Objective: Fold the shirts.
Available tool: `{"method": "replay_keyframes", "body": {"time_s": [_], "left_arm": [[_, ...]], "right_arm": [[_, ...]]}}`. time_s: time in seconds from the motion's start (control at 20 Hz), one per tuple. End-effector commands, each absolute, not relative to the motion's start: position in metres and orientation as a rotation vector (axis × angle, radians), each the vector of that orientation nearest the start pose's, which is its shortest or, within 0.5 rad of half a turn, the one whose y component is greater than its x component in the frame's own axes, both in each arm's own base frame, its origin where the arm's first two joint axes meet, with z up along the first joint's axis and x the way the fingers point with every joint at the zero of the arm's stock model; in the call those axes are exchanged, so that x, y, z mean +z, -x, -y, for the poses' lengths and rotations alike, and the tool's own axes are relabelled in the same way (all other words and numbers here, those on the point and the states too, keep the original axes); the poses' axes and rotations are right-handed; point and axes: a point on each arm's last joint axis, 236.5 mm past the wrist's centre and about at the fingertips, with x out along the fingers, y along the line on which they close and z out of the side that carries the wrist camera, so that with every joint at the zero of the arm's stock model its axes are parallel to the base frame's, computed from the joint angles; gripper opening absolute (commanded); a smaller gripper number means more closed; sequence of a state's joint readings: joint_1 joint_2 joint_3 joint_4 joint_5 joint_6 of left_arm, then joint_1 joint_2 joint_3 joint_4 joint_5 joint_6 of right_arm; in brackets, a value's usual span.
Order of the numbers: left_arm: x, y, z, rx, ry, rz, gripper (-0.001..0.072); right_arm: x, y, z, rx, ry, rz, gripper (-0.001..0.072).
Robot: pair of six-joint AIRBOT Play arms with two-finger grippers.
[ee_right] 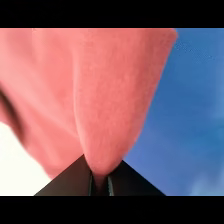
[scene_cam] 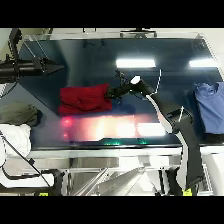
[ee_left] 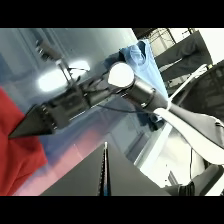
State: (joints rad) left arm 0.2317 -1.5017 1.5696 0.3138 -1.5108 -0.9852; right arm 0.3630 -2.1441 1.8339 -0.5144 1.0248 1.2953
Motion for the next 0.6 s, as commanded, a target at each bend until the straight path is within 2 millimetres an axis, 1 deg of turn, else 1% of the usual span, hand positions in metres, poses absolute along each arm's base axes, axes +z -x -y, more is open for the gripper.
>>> {"method": "replay_keyframes", "body": {"time_s": [0.0, 0.1, 0.15, 0.25, 0.3, 0.35, 0.4, 0.45, 0.55], "left_arm": [[0.204, -0.428, 0.130, -1.041, 0.573, -0.806, 0.0014], [0.203, -0.426, 0.130, -1.050, 0.571, -0.814, 0.0014], [0.203, -0.425, 0.130, -1.053, 0.571, -0.817, 0.0014], [0.203, -0.421, 0.132, -1.060, 0.586, -0.839, 0.0014], [0.203, -0.419, 0.133, -1.064, 0.594, -0.852, 0.0014], [0.203, -0.415, 0.134, -1.074, 0.596, -0.865, 0.0014], [0.202, -0.410, 0.138, -1.090, 0.600, -0.886, 0.0013], [0.202, -0.404, 0.141, -1.107, 0.606, -0.911, 0.0013], [0.202, -0.393, 0.152, -1.146, 0.603, -0.950, 0.0013]], "right_arm": [[0.004, -0.500, -0.358, 0.837, -0.634, -1.163, 0.0014], [0.061, -0.510, -0.313, 0.762, -0.547, -1.075, 0.0015], [0.088, -0.508, -0.286, 0.704, -0.497, -1.049, 0.0014], [0.133, -0.495, -0.238, 0.604, -0.392, -1.012, 0.0012], [0.150, -0.486, -0.220, 0.577, -0.360, -0.996, 0.0012], [0.166, -0.476, -0.205, 0.557, -0.363, -0.980, 0.0012], [0.176, -0.468, -0.188, 0.532, -0.378, -0.967, 0.0012], [0.182, -0.461, -0.167, 0.490, -0.408, -0.960, 0.0012], [0.190, -0.446, -0.117, 0.387, -0.467, -0.929, 0.0012]]}}
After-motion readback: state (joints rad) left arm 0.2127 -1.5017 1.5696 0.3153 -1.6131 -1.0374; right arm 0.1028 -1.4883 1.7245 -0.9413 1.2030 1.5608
